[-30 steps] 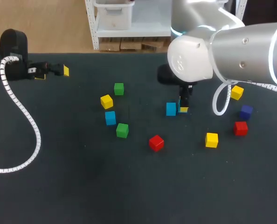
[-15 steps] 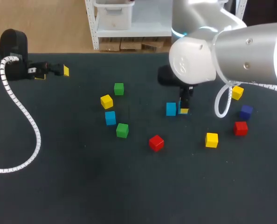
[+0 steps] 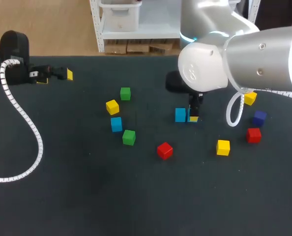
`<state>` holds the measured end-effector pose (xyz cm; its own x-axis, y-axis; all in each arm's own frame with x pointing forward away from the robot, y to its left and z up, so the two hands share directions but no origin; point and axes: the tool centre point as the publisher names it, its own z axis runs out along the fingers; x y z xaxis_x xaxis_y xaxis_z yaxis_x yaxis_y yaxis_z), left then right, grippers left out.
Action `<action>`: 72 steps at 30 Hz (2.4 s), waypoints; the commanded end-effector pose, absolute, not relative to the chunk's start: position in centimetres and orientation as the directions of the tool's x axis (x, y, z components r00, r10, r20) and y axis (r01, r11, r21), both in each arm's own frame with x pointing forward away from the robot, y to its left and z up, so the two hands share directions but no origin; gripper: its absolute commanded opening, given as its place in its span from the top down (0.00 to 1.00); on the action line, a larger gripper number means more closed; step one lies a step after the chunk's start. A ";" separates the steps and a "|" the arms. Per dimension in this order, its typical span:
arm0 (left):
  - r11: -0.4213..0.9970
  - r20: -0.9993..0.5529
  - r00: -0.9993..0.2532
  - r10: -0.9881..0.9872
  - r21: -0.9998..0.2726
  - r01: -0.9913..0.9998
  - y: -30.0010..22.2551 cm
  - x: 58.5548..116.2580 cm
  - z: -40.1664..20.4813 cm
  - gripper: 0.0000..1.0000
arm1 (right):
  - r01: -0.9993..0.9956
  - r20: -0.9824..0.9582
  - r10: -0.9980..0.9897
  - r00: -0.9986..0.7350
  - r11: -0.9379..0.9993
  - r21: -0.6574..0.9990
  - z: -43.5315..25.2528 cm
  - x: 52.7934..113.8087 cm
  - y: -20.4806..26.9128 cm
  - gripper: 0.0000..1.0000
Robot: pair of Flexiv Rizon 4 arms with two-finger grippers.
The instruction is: Place the blue cubes, place green cubes on the blue cubes, place the yellow cubes on the green cubes, then place the red cubes on the yellow cubes, and place purple cube on the red cubes.
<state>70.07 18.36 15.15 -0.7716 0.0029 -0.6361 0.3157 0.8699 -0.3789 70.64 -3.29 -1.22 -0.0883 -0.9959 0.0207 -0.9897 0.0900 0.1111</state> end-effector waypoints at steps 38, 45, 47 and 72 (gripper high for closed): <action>0.867 -0.640 -0.768 0.001 -0.382 0.319 18.4 70.0 15.0 0.00 | -0.992 -0.091 -0.988 -0.128 0.128 0.000 4.6 69.2 -4.4 0.00; 0.867 -0.640 -0.768 0.001 -0.382 0.319 18.4 70.0 15.0 0.00 | -0.986 -0.126 -0.981 -0.147 0.155 -0.053 6.7 67.8 -4.1 0.00; 0.867 -0.640 -0.768 0.001 -0.382 0.319 18.4 70.0 15.0 0.00 | -0.982 -0.143 -0.976 -0.162 0.173 -0.072 7.4 67.5 -4.4 0.00; 0.867 -0.640 -0.768 0.001 -0.382 0.319 18.4 70.0 15.0 0.00 | -0.873 -0.279 -0.874 -0.398 0.454 -0.178 12.5 65.3 -13.6 0.00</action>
